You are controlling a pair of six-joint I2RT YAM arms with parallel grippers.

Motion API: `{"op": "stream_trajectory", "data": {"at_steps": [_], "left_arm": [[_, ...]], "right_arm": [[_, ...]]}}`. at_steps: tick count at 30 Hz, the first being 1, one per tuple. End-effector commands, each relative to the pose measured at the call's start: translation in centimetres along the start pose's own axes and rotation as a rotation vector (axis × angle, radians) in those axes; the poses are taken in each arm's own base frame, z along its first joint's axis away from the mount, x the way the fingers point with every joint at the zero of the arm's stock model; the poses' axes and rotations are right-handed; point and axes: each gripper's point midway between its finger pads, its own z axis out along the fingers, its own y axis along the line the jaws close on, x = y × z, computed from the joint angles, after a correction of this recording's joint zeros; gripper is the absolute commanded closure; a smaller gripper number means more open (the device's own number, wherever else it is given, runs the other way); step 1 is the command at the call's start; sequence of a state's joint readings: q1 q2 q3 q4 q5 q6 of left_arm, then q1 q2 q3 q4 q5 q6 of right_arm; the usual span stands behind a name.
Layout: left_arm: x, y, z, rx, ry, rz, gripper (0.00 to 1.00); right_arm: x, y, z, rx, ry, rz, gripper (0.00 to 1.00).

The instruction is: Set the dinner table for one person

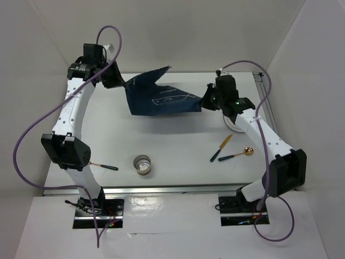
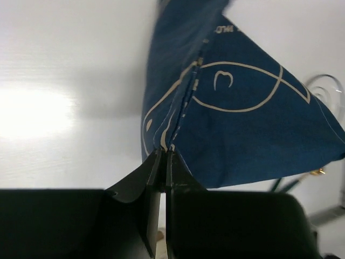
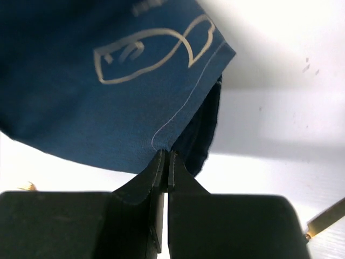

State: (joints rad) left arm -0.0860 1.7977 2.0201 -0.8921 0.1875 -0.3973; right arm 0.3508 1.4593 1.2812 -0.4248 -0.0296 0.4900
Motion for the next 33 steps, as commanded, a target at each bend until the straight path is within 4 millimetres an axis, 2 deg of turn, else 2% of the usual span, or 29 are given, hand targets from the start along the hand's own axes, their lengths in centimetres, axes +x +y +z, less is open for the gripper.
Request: {"op": "stream_trajectory", "data": {"at_steps": [1, 2, 6, 9, 12, 13, 15, 16, 17, 19, 20, 22, 23, 25, 26, 27, 28, 29, 30, 31, 32, 33], "left_arm": [[0.3, -4.5, -4.1, 0.245, 0.006, -0.046, 1.00], [-0.1, -4.5, -5.3, 0.279, -0.011, -0.060, 1.00], [-0.1, -4.6, -6.7, 0.311, -0.022, -0.101, 1.00], [-0.3, -4.6, -7.5, 0.312, -0.042, -0.118, 1.00], [0.3, -3.9, -6.7, 0.289, -0.023, -0.131, 1.00], [1.3, -3.4, -6.4, 0.270, -0.003, -0.142, 1.00], [2.7, -2.8, -5.9, 0.253, 0.018, -0.165, 1.00], [3.4, -2.5, -5.7, 0.251, 0.024, -0.168, 1.00], [4.8, -1.7, -5.5, 0.237, 0.039, -0.195, 1.00], [6.2, -0.4, -5.1, 0.195, 0.051, -0.224, 1.00], [7.6, 0.6, -4.9, 0.176, 0.070, -0.244, 1.00], [8.8, 1.6, -4.4, 0.153, 0.080, -0.273, 1.00], [10.4, 2.7, -3.9, 0.129, 0.114, -0.310, 1.00], [10.7, 3.3, -3.6, 0.123, 0.104, -0.317, 1.00], [11.0, 3.8, -3.5, 0.115, 0.109, -0.327, 1.00], [11.3, 4.0, -3.3, 0.102, 0.115, -0.340, 1.00], [11.3, 4.0, -3.3, 0.102, 0.116, -0.341, 1.00], [11.3, 4.2, -3.3, 0.093, 0.112, -0.340, 1.00], [11.6, 4.5, -3.1, 0.079, 0.116, -0.343, 1.00], [11.4, 4.5, -3.0, 0.081, 0.108, -0.340, 1.00], [11.7, 4.8, -2.9, 0.066, 0.111, -0.343, 1.00], [12.1, 5.0, -2.7, 0.062, 0.121, -0.347, 1.00]], "right_arm": [[-2.5, 1.2, -4.0, -0.023, -0.063, -0.030, 1.00], [-2.6, 1.3, -4.9, -0.029, -0.072, -0.030, 1.00], [-2.4, 1.6, -6.2, -0.046, -0.064, -0.040, 1.00], [-1.0, 1.1, -5.9, -0.044, -0.016, -0.050, 1.00], [1.4, 0.3, -5.4, -0.041, 0.057, -0.057, 1.00], [3.0, -0.1, -5.1, -0.046, 0.109, -0.053, 1.00], [5.0, -0.6, -5.0, -0.048, 0.174, -0.056, 1.00], [6.3, -0.3, -5.4, -0.082, 0.220, -0.049, 1.00], [8.0, -0.8, -5.2, -0.091, 0.269, -0.058, 0.94], [10.5, -1.6, -5.7, -0.090, 0.361, -0.060, 0.71], [12.0, -2.4, -5.8, -0.067, 0.404, -0.052, 0.41], [13.5, -4.0, -5.8, -0.003, 0.442, -0.036, 0.28], [14.7, -4.9, -6.1, 0.031, 0.464, -0.019, 0.24], [15.6, -4.9, -6.2, 0.043, 0.476, 0.057, 0.24], [16.7, -4.8, -6.4, 0.030, 0.500, 0.088, 0.24], [16.9, -4.0, -6.4, 0.001, 0.500, 0.154, 0.24], [18.6, -4.2, -6.3, 0.005, 0.538, 0.191, 0.24], [19.0, -3.9, -6.4, -0.013, 0.534, 0.228, 0.27], [18.6, -2.9, -6.3, -0.059, 0.490, 0.255, 0.37], [18.9, -2.1, -6.4, -0.079, 0.491, 0.336, 0.40], [20.5, -2.1, -6.5, -0.081, 0.509, 0.360, 0.42], [20.0, -1.6, -6.2, -0.099, 0.455, 0.382, 0.43]]}}
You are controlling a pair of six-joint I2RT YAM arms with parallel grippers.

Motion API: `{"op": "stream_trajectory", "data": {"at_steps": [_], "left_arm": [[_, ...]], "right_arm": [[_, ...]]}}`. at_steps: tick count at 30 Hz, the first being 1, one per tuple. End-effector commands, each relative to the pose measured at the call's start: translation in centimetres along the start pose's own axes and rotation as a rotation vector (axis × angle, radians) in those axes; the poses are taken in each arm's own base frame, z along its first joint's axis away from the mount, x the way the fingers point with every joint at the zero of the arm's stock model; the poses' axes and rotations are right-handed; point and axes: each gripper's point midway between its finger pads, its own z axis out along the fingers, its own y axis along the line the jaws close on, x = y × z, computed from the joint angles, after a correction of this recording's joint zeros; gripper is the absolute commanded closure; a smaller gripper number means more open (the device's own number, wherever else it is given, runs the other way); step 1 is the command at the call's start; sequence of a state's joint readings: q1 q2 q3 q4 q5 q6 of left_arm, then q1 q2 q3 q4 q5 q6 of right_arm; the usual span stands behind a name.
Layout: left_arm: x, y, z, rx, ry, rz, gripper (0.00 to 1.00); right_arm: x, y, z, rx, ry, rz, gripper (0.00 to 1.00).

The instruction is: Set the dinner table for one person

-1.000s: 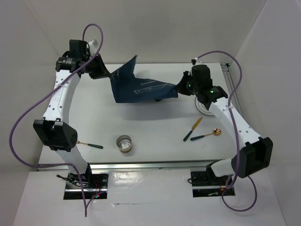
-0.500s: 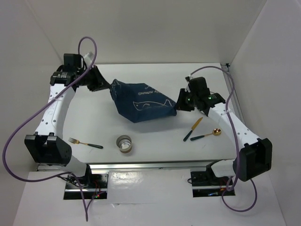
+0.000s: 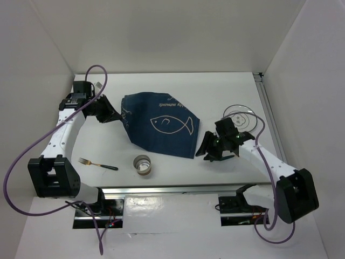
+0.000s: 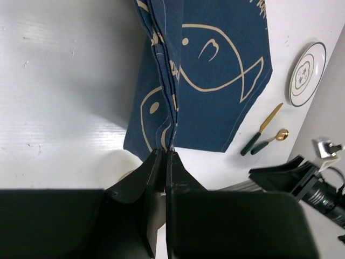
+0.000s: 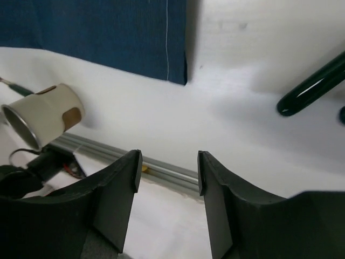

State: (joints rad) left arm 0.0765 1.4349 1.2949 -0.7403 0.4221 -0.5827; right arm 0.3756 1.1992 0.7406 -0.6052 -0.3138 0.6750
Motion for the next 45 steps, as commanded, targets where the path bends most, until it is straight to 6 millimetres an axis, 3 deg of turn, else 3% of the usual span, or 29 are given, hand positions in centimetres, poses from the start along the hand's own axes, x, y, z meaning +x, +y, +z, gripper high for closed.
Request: {"op": "stream_trajectory", "data": {"at_steps": [1, 2, 4, 6, 8, 9, 10, 15, 23, 25, 26, 27, 28, 32, 34, 39, 42, 45], "left_arm": [[-1.2, -0.6, -0.7, 0.012, -0.078, 0.025, 1.00], [-1.1, -0.5, -0.7, 0.014, -0.083, 0.027, 1.00], [-0.9, -0.1, -0.5, 0.002, -0.079, 0.023, 1.00], [-0.6, 0.2, -0.3, -0.003, -0.070, 0.018, 1.00], [-0.5, 0.3, -0.1, -0.007, -0.063, 0.014, 1.00], [-0.5, 0.3, -0.1, -0.007, -0.063, 0.014, 1.00], [-0.5, 0.3, -0.1, -0.007, -0.063, 0.014, 1.00], [-0.7, 0.8, 0.1, -0.015, -0.061, 0.013, 1.00], [-0.9, 0.5, 0.3, 0.005, -0.059, 0.017, 1.00], [-0.8, 0.6, 0.6, 0.001, -0.052, 0.013, 1.00], [-0.8, 0.6, 0.6, 0.001, -0.052, 0.013, 1.00], [-0.8, 0.6, 0.6, 0.001, -0.052, 0.013, 1.00], [-1.1, 0.9, 0.5, -0.002, -0.057, 0.016, 1.00], [-1.3, 1.2, 0.3, 0.003, -0.062, 0.003, 1.00], [-1.3, 0.8, 0.0, 0.018, -0.064, 0.008, 1.00], [-2.7, 0.1, -1.2, 0.035, -0.102, 0.024, 1.00], [-3.3, -1.3, -2.2, 0.068, -0.112, 0.039, 1.00], [-4.2, -2.4, -3.4, 0.102, -0.133, 0.050, 1.00]], "right_arm": [[-0.2, 3.7, 0.0, -0.165, -0.082, 0.174, 0.45], [0.4, 2.6, 1.1, -0.135, -0.083, 0.215, 0.45], [0.0, 3.8, 1.5, -0.196, -0.118, 0.276, 0.48], [0.7, 3.5, 3.0, -0.186, -0.128, 0.302, 0.48], [0.0, 3.5, 4.0, -0.160, -0.175, 0.349, 0.48], [0.0, 4.3, 4.2, -0.162, -0.177, 0.342, 0.44], [-0.2, 3.8, 5.4, -0.120, -0.184, 0.363, 0.42], [-0.3, 4.3, 8.0, -0.059, -0.154, 0.435, 0.40], [-0.8, 1.7, 10.0, 0.064, -0.284, 0.593, 0.40], [-1.4, 1.2, 10.1, 0.102, -0.331, 0.606, 0.43], [-1.8, 1.7, 10.1, 0.110, -0.350, 0.596, 0.49], [-1.9, 0.9, 10.3, 0.155, -0.362, 0.605, 0.56], [-2.5, 0.9, 10.1, 0.154, -0.395, 0.603, 0.75], [-4.0, 1.3, 9.5, 0.165, -0.455, 0.573, 1.00], [-5.1, 1.9, 8.2, 0.166, -0.500, 0.525, 1.00], [-8.8, 5.5, 3.5, 0.098, -0.631, 0.410, 1.00], [-10.9, 8.2, -0.7, 0.022, -0.719, 0.340, 1.00], [-11.9, 10.1, -3.8, -0.028, -0.764, 0.275, 1.00]]}}
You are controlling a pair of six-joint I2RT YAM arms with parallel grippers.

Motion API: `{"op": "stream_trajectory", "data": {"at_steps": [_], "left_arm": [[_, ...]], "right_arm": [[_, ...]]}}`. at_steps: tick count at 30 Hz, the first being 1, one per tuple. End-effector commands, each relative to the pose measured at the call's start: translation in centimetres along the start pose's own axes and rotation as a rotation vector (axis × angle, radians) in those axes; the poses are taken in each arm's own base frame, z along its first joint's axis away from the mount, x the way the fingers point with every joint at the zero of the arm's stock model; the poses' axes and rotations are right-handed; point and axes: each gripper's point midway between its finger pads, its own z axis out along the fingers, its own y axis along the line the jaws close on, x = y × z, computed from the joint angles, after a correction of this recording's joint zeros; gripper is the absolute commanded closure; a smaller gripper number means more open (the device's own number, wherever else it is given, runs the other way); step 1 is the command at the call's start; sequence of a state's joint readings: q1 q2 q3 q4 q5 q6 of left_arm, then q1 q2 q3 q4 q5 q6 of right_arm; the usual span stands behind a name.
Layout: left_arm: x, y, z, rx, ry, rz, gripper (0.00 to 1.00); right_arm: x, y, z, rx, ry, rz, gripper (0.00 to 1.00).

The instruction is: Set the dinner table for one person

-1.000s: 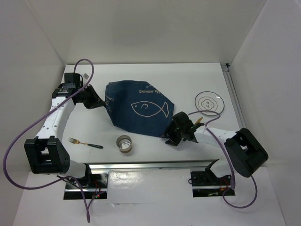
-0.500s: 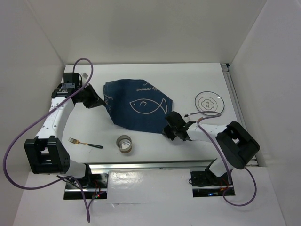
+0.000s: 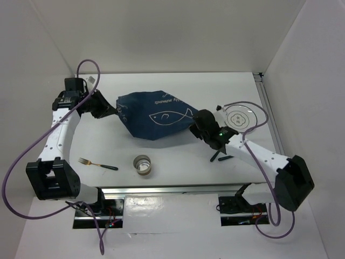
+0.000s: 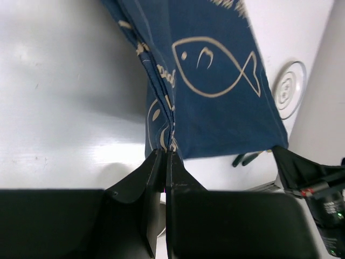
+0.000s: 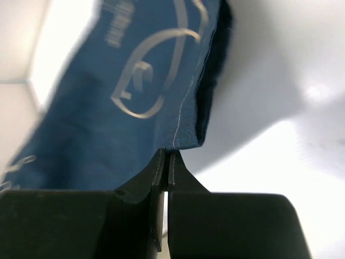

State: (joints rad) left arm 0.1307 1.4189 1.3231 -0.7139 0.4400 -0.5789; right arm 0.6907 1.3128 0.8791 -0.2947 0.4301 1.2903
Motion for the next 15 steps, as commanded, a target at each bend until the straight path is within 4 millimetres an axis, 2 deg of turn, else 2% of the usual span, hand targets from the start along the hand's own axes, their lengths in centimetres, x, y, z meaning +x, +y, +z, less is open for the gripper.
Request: {"op": "stream_trajectory", "data": {"at_steps": [1, 3, 5, 8, 11, 12, 15], "left_arm": [[-1.6, -2.9, -2.2, 0.099, -0.046, 0.054, 1.00], [-2.0, -3.4, -3.2, 0.119, -0.077, 0.068, 1.00], [-1.7, -3.7, -3.2, 0.140, -0.071, 0.060, 1.00], [-0.5, -3.0, -2.8, 0.138, -0.047, 0.040, 1.00], [1.6, -1.7, -1.7, 0.124, -0.004, 0.022, 1.00], [2.9, -0.6, -1.0, 0.108, 0.025, 0.003, 1.00], [4.7, 1.0, 0.2, 0.077, 0.048, -0.008, 1.00]], "right_arm": [[-3.6, 2.3, -2.6, -0.056, -0.115, -0.104, 1.00], [-3.9, 2.9, -3.4, -0.079, -0.110, -0.107, 1.00], [-3.5, 2.9, -3.7, -0.092, -0.086, -0.117, 1.00], [-1.8, 0.0, -3.2, -0.032, -0.022, -0.133, 1.00], [-0.1, -3.9, -2.8, 0.063, 0.031, -0.129, 1.00], [0.7, -5.9, -2.8, 0.097, 0.055, -0.136, 1.00], [1.7, -8.8, -3.3, 0.153, 0.089, -0.112, 1.00]]}}
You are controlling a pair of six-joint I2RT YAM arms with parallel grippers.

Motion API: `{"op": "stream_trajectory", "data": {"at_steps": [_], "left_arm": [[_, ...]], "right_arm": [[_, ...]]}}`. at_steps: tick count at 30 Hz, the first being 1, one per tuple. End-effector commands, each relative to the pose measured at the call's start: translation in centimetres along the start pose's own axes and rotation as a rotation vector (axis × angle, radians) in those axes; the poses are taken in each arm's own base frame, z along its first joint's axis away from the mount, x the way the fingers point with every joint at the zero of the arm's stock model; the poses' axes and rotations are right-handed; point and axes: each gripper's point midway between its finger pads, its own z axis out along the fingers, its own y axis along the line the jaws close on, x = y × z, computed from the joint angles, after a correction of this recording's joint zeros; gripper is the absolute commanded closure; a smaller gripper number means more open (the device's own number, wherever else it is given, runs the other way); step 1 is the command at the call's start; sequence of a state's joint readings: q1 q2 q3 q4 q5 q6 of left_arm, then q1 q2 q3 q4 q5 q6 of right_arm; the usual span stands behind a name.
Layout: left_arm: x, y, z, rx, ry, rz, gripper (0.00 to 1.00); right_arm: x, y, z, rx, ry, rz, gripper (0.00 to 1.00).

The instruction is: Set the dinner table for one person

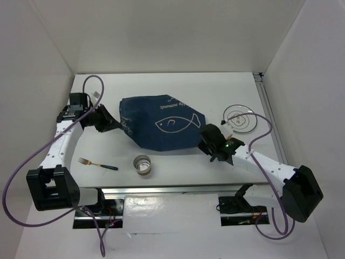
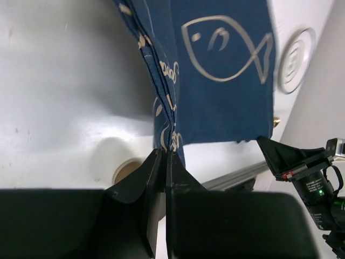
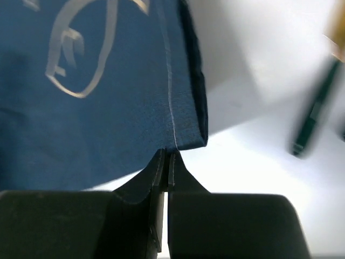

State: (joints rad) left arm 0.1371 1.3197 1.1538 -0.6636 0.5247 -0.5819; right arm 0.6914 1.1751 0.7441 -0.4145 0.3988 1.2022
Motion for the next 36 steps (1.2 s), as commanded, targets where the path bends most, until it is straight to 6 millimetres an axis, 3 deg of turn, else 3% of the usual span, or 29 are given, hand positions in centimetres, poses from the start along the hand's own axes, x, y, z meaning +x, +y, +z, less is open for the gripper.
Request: {"op": "stream_trajectory", "data": {"at_steps": [1, 2, 3, 5, 6, 7, 10, 11, 13, 14, 19, 24, 28, 31, 36], "left_arm": [[2.0, 1.1, 1.1, 0.005, 0.024, 0.001, 1.00], [2.4, 1.5, 1.4, 0.001, 0.031, -0.004, 1.00], [3.2, 2.0, 2.2, -0.004, 0.057, -0.007, 1.00], [3.8, 2.3, 2.6, -0.013, 0.065, -0.010, 1.00], [3.9, 2.2, 2.8, -0.020, 0.067, -0.001, 1.00], [4.3, 2.6, 2.9, -0.026, 0.076, -0.007, 1.00], [4.6, 3.0, 3.1, -0.049, 0.076, -0.004, 1.00], [4.6, 3.0, 3.1, -0.049, 0.076, -0.004, 1.00], [4.5, 3.2, 3.2, -0.060, 0.070, -0.004, 1.00], [4.2, 3.0, 3.1, -0.056, 0.063, 0.001, 1.00], [3.6, 2.8, 2.8, -0.068, 0.045, 0.007, 1.00], [3.5, 3.1, 2.7, -0.091, 0.041, 0.003, 1.00], [3.3, 3.7, 2.8, -0.107, 0.039, 0.001, 1.00], [2.7, 3.5, 2.8, -0.102, 0.042, -0.009, 1.00], [0.8, 1.5, 1.3, -0.050, 0.022, 0.038, 1.00]], "right_arm": [[1.7, -3.5, -0.9, 0.066, 0.057, 0.028, 1.00], [2.2, -3.9, -0.8, 0.068, 0.073, 0.027, 0.98], [3.1, -4.2, -0.8, 0.054, 0.109, 0.016, 0.88], [4.0, -4.9, -0.8, 0.067, 0.145, 0.035, 0.58], [4.7, -5.2, -0.8, 0.075, 0.172, 0.052, 0.51], [5.4, -6.3, -0.5, 0.096, 0.188, 0.066, 0.49], [6.3, -6.5, -0.3, 0.065, 0.210, 0.130, 0.48], [6.8, -7.4, 0.0, 0.081, 0.213, 0.144, 0.47], [6.6, -6.7, 0.1, 0.049, 0.204, 0.176, 0.47], [7.1, -7.3, 0.4, 0.071, 0.218, 0.180, 0.47], [7.6, -7.2, 1.5, 0.108, 0.223, 0.220, 0.47], [5.4, -6.5, 3.3, 0.132, 0.102, 0.220, 0.47], [4.8, -7.0, 5.2, 0.213, 0.047, 0.208, 0.52], [3.6, -5.8, 5.9, 0.224, 0.005, 0.219, 0.98], [-0.6, -1.9, 4.6, 0.151, -0.081, 0.129, 1.00]]}}
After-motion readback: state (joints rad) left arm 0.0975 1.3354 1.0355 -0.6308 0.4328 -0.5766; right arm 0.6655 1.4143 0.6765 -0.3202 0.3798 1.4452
